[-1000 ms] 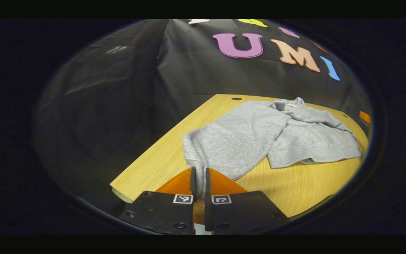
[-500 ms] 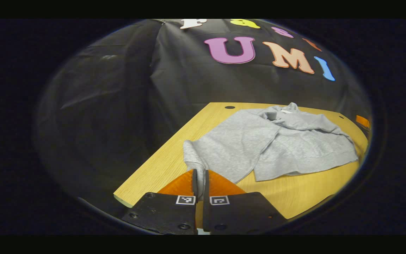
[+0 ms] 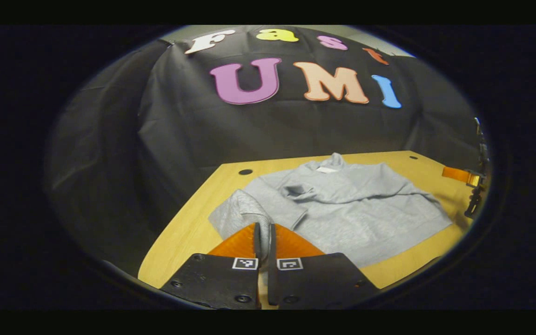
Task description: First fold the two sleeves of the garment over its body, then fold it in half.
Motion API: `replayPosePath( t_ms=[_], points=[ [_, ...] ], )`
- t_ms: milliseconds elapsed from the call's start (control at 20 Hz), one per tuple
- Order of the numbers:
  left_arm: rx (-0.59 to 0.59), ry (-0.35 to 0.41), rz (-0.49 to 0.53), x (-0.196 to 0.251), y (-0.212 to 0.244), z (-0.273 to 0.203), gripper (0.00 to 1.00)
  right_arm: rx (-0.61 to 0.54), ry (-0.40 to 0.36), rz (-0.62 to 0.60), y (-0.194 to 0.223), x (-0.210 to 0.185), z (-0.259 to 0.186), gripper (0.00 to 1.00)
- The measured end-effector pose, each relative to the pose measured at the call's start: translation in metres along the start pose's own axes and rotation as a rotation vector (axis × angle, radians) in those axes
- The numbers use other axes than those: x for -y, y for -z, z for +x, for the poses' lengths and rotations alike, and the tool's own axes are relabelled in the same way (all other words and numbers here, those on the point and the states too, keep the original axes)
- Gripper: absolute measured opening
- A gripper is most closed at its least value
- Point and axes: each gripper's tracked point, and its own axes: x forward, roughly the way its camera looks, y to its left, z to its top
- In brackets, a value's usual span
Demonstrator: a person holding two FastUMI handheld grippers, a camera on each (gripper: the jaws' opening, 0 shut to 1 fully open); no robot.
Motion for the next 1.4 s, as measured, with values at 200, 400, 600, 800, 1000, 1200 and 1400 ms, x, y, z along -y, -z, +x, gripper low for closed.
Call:
replayPosePath(
  t_ms=[200,400,600,800,1000,1200,1400],
  points=[
    [0.037,0.109,0.032,0.05,-0.033,0.03,0.0,0.018,-0.013,0.01,-0.007,-0.004,-0.003,0.98],
    [0.078,0.199,0.049,0.098,-0.065,0.057,0.0,0.017,-0.008,0.011,-0.006,0.0,-0.005,0.97],
    [0.09,0.301,0.065,0.154,-0.087,0.083,0.0,0.005,-0.011,0.012,-0.004,0.0,-0.004,0.97],
    [0.091,0.389,0.097,0.207,-0.102,0.106,0.0,0.001,-0.009,0.019,-0.002,0.003,-0.003,0.97],
    [0.058,0.465,0.111,0.255,-0.102,0.127,0.0,-0.002,-0.001,0.027,-0.002,0.008,-0.001,0.97],
    [0.038,0.528,0.138,0.299,-0.1,0.149,0.0,-0.008,0.012,0.029,-0.001,0.014,-0.001,0.97],
    [-0.026,0.547,0.171,0.326,-0.083,0.171,0.0,0.003,0.017,0.032,-0.004,0.018,-0.003,0.97]
  ],
)
